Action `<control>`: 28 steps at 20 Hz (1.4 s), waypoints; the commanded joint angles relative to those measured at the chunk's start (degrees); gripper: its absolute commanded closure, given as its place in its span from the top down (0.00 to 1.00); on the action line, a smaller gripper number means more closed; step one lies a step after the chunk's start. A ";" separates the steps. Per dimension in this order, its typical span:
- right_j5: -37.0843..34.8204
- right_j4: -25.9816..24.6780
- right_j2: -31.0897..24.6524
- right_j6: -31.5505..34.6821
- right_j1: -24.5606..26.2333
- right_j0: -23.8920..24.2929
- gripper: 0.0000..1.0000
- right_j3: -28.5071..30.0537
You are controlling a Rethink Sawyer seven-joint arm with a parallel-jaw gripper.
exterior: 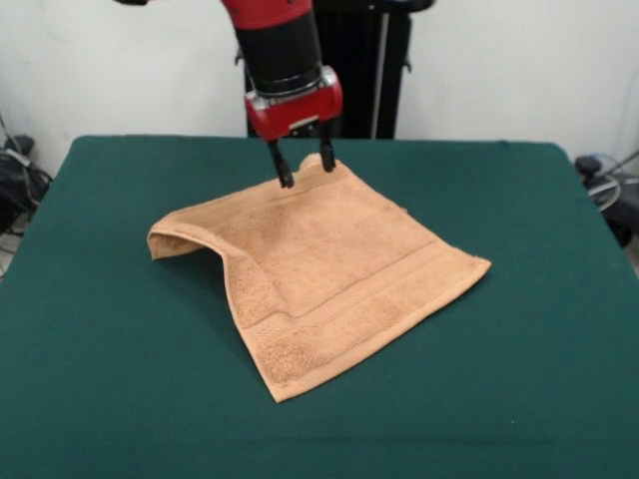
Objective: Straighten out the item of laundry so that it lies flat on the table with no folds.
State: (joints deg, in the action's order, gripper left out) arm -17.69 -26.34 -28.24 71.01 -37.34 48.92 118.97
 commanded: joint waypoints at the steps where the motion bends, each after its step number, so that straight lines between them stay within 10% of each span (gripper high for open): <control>1: 4.61 1.51 1.30 10.24 3.86 -2.62 1.00 -6.18; 28: -2.50 -3.64 -0.89 -1.24 6.69 6.84 1.00 -9.87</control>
State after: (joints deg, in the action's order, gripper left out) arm -15.85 -26.64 -27.96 71.01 -31.04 55.88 113.41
